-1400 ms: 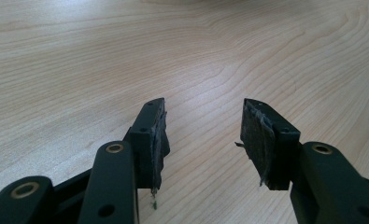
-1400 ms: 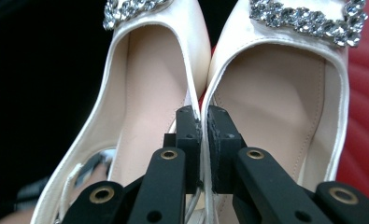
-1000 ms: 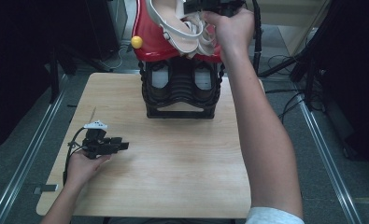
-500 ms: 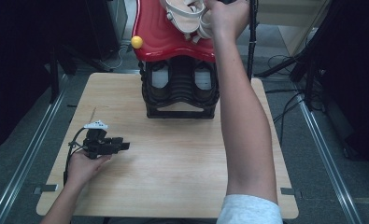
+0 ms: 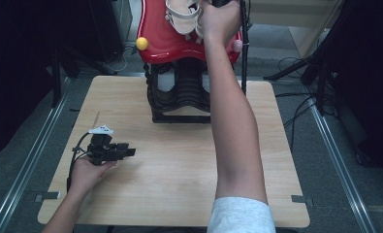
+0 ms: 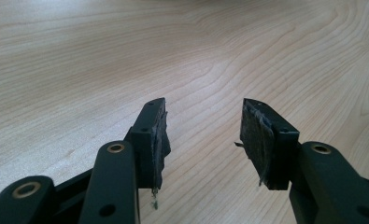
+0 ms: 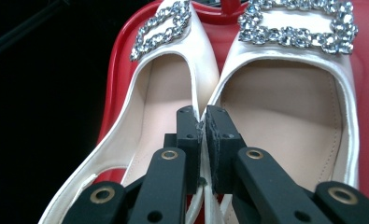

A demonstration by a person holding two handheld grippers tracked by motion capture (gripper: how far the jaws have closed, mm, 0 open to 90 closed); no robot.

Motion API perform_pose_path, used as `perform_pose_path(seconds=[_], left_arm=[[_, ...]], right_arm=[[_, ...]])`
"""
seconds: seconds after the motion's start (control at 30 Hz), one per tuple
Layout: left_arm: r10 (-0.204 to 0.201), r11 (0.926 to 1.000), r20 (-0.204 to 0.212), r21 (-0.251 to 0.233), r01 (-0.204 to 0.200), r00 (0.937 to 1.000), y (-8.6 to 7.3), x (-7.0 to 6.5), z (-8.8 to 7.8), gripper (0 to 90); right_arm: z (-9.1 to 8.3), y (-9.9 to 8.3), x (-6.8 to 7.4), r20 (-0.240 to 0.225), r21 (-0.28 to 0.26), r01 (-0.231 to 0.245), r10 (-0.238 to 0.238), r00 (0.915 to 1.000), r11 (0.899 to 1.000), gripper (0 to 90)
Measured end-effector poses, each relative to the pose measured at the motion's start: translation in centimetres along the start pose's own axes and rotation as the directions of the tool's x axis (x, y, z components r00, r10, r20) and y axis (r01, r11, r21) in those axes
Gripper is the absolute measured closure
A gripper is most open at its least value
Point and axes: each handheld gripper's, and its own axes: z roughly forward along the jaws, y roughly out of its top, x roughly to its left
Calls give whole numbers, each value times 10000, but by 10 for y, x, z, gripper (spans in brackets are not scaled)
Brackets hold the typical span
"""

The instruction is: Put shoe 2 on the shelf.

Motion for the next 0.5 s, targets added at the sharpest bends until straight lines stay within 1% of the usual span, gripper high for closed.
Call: perform_pose_path(seconds=[0.03,0.1,0.17,0.27,0.37,0.5], left_arm=[[31,10000,-4,25,-31,10000,0,0,-1,510],[10,10000,-13,24,-10,10000,0,1,0,510],[-13,10000,-20,59,13,10000,0,1,0,510],[3,10000,-9,45,-3,10000,0,0,1,510],[51,10000,-34,69,-51,10000,0,0,0,510],[51,9999,-40,87,-51,10000,0,0,1,510]], right_arm=[[0,-1,0,10,-54,-47,47,10000,10000,858],[-1,-4,0,44,-133,44,-44,10000,9999,856],[0,-7,-1,-34,-165,56,-57,10000,9998,855],[1,-11,0,-6,-156,211,-212,9998,9997,846],[2,-14,1,17,-282,354,-354,9994,9990,815],[0,-14,3,-89,-419,357,-361,9993,9985,768]])
